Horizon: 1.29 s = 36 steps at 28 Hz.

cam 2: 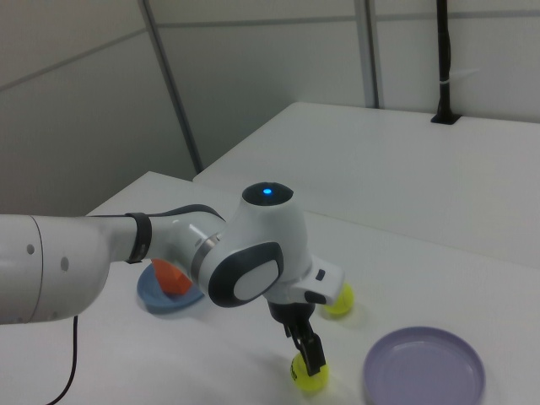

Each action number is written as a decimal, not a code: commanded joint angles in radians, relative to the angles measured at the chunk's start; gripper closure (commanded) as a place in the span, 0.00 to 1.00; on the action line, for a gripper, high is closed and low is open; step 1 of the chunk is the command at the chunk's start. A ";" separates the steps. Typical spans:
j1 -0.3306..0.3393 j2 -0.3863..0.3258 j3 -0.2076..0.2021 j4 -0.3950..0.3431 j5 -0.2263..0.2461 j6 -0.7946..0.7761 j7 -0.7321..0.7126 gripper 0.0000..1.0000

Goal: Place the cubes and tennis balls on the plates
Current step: 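Lower the gripper and grasp the yellow tennis ball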

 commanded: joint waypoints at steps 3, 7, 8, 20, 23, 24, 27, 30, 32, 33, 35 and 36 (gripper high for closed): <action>0.005 -0.017 -0.029 -0.047 -0.023 0.029 -0.025 0.00; 0.008 0.016 -0.029 -0.045 -0.025 0.048 -0.025 0.00; 0.012 0.031 -0.028 -0.045 -0.025 0.079 -0.027 0.00; 0.020 0.048 -0.026 -0.037 -0.025 0.101 -0.030 0.19; 0.020 0.049 -0.026 -0.037 -0.025 0.102 -0.030 0.72; 0.020 0.049 -0.026 -0.037 -0.025 0.102 -0.030 0.90; 0.019 0.049 -0.026 -0.036 -0.023 0.102 -0.030 1.00; 0.019 0.046 -0.026 -0.033 -0.023 0.102 -0.031 1.00; 0.016 0.045 -0.028 -0.016 -0.023 0.098 -0.033 1.00; 0.016 0.043 -0.029 -0.010 -0.023 0.095 -0.039 1.00; 0.009 0.040 -0.035 0.018 -0.022 0.092 -0.068 1.00; 0.008 0.042 -0.043 0.033 -0.022 0.092 -0.076 1.00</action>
